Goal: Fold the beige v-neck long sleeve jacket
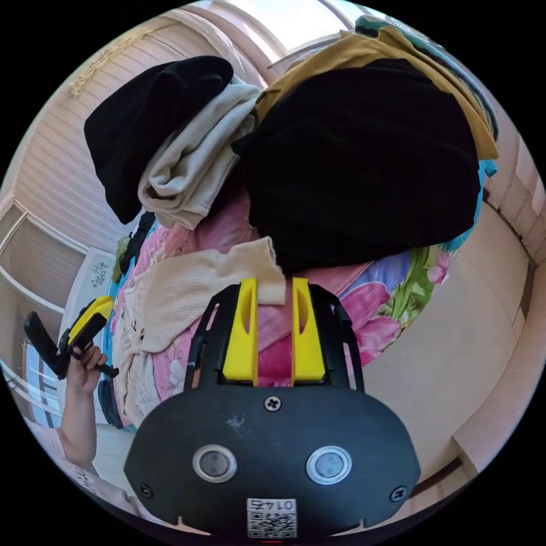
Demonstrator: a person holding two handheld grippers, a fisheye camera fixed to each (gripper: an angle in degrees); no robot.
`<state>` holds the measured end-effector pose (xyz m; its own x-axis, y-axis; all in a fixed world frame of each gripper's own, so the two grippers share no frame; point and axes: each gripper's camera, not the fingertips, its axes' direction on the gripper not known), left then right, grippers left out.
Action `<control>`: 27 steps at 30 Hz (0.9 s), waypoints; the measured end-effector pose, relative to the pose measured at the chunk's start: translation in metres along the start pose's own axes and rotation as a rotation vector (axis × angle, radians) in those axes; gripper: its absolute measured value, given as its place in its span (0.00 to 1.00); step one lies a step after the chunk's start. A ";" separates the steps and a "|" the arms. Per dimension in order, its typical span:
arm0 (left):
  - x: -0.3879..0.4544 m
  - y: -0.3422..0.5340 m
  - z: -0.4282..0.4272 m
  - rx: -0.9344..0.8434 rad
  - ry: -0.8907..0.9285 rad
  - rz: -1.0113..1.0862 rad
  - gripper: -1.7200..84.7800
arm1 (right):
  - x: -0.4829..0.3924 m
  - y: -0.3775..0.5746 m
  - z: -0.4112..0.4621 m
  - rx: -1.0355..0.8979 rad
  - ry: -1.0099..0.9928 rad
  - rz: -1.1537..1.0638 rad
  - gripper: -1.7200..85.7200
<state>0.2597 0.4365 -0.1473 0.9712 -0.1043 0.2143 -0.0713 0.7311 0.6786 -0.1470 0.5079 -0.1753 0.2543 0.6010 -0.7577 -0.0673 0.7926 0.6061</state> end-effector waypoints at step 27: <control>-0.142 0.093 -0.103 0.074 -0.082 -0.314 0.01 | -0.180 -0.021 0.058 -0.103 -0.872 -0.787 0.03</control>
<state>0.1387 0.5887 -0.1873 0.9269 -0.3732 0.0403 0.2096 0.6038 0.7691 -0.1354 0.3772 -0.0376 0.8313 -0.2994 -0.4682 0.3352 0.9421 -0.0074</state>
